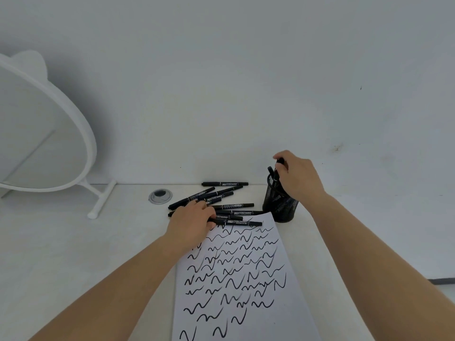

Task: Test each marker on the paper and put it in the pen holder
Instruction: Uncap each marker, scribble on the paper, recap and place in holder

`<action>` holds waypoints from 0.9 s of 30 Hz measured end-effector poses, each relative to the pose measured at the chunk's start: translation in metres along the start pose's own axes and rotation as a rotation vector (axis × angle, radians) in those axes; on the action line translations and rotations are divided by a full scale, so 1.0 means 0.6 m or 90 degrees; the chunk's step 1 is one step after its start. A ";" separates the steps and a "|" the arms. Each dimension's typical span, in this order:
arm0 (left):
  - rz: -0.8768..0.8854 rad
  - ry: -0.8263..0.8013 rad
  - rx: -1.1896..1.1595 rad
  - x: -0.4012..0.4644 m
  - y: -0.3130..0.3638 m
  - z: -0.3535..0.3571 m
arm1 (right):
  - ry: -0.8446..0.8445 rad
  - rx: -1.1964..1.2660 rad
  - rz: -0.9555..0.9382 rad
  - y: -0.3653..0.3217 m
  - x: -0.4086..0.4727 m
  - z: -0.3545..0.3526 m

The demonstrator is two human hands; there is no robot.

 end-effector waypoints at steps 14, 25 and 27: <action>-0.111 0.075 -0.292 -0.048 -0.019 -0.062 | 0.202 0.197 -0.072 -0.048 -0.109 -0.050; 0.059 0.063 -0.291 -0.165 0.125 -0.127 | -0.057 0.553 0.171 -0.065 -0.261 0.054; 0.071 0.108 -0.204 -0.180 0.141 -0.136 | -0.035 0.602 0.210 -0.058 -0.280 0.057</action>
Point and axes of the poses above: each hand's wrist, its own x-axis towards the middle knuckle, its own z-axis out of the palm, y = z × x, the point moved 10 cm from there along x, towards the middle knuckle, and after that the axes turned 1 degree about x, right-handed, at the moved point
